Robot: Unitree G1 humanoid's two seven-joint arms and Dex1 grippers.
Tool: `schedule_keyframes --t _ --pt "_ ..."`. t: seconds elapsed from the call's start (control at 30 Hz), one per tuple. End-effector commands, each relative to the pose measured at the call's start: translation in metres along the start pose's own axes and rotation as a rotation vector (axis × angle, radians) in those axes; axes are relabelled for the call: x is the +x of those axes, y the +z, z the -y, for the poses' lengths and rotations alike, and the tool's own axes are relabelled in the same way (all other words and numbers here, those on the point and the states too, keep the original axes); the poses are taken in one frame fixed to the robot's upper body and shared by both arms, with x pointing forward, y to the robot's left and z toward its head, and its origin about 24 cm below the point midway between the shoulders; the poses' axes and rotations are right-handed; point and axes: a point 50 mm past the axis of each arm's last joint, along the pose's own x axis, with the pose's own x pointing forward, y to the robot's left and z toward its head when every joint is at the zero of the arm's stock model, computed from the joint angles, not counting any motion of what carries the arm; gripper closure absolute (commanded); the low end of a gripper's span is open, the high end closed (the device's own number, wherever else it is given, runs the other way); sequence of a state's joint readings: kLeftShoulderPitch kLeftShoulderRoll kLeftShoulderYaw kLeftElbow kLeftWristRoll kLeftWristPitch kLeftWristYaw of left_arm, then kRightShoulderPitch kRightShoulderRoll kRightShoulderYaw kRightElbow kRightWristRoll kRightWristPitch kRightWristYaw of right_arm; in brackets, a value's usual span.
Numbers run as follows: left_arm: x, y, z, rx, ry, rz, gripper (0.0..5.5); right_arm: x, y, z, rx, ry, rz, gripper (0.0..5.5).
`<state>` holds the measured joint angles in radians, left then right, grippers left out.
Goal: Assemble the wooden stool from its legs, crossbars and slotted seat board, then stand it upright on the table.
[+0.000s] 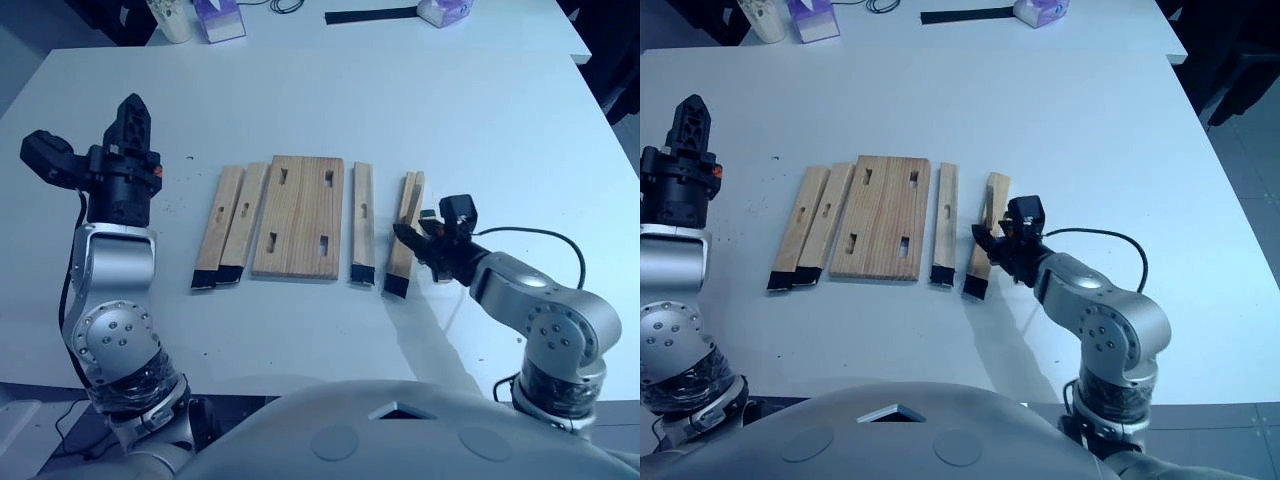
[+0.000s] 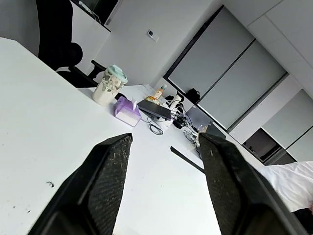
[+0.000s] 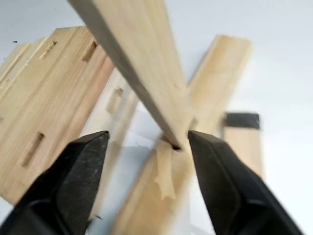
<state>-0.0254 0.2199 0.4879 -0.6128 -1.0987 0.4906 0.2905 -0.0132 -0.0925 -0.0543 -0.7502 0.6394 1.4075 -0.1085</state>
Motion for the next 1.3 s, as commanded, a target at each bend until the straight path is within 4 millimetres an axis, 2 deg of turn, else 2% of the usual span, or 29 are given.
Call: schedule_keyframes --t 0.03,0.1,0.37,0.53,0.77,0.97,1.3 --pt "0.0 0.0 0.01 0.024 -0.032 -0.022 2.98 0.0 -0.002 -0.009 0.002 0.002 -0.028 1.8" --pt "-0.001 -0.002 0.011 0.025 -0.036 -0.031 2.98 -0.001 -0.002 -0.008 -0.003 -0.018 -0.033 1.63" --pt "-0.005 -0.008 0.012 0.016 -0.026 -0.045 2.98 -0.004 0.0 0.004 -0.073 -0.082 -0.049 1.63" --pt "-0.005 -0.007 0.011 0.019 -0.022 -0.041 2.98 -0.001 -0.002 0.003 -0.075 -0.093 -0.07 1.63" --pt "-0.004 -0.006 0.013 -0.001 -0.023 -0.043 2.98 0.01 -0.01 0.007 -0.045 -0.161 -0.107 1.63" --pt "0.003 0.004 0.007 0.008 -0.024 -0.017 2.98 0.018 -0.014 0.002 -0.016 -0.183 -0.12 1.63" --pt "-0.001 0.002 0.01 -0.006 -0.028 -0.017 2.98 0.017 -0.031 0.006 -0.041 -0.19 -0.209 1.63"
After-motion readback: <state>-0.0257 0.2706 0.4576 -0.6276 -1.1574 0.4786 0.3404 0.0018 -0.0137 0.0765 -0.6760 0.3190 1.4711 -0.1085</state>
